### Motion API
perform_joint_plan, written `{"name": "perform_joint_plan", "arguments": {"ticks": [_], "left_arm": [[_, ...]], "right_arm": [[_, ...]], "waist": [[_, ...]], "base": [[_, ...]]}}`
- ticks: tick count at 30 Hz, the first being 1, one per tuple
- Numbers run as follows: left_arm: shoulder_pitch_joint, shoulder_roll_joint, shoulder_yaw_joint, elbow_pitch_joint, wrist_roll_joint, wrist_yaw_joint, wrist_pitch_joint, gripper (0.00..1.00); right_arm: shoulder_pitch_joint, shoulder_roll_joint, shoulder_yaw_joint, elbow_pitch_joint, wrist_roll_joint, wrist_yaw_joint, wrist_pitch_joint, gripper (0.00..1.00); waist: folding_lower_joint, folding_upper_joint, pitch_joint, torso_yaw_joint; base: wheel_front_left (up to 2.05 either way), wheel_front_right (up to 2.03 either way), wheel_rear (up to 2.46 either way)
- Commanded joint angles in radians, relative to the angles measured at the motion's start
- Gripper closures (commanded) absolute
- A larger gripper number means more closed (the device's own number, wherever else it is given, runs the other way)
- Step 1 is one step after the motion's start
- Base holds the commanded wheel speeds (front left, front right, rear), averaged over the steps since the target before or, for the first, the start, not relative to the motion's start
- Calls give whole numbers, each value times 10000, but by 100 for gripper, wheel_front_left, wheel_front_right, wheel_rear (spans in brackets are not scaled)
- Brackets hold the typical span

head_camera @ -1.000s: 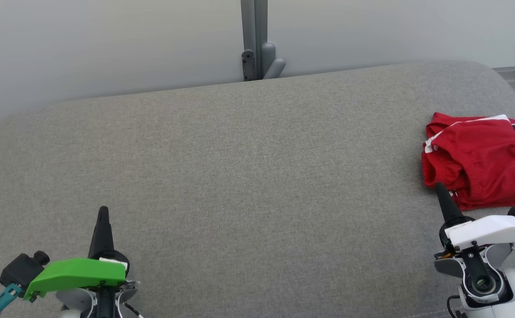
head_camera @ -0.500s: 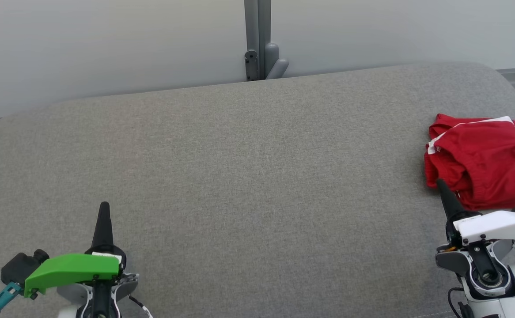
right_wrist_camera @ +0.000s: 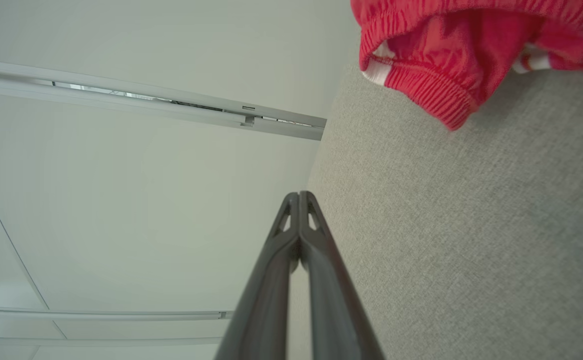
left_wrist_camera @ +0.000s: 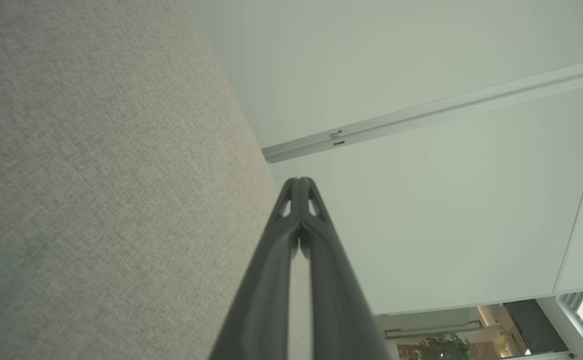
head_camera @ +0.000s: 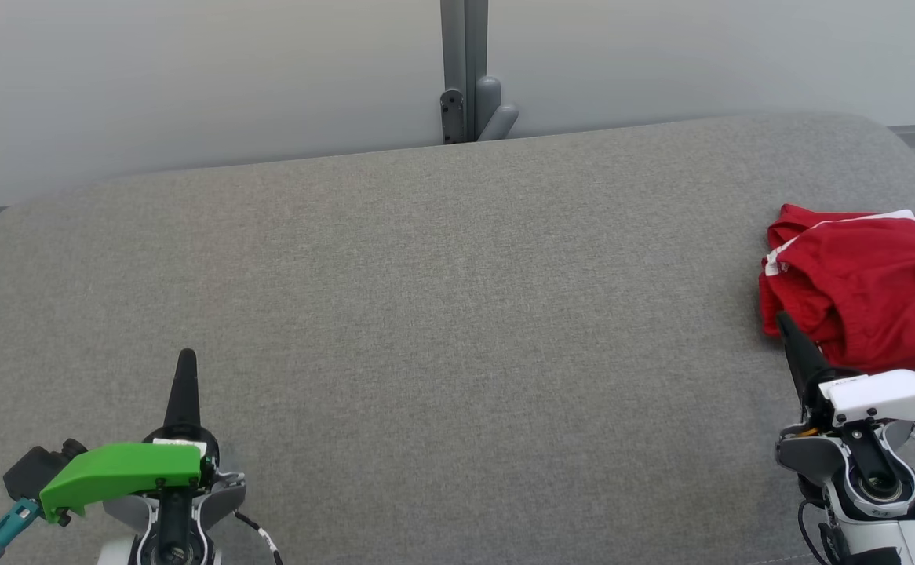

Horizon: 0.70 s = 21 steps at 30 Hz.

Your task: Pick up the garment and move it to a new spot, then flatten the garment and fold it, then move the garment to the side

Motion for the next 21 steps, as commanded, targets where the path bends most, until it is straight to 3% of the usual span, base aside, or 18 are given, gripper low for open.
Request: {"name": "perform_joint_plan", "arguments": {"ticks": [1,21], "left_arm": [[-225,-27,66,5,-292,-87,56,100],[-511,-145,189,294,-1646,-337,270,100]], "right_arm": [[-228,-17,-76,17,239,4,99,100],[-478,69,-435,382,1586,4,608,100]], "waist": [[0,0,-1,10],[0,0,-13,133]], "base": [[0,0,0],[0,0,0]]}}
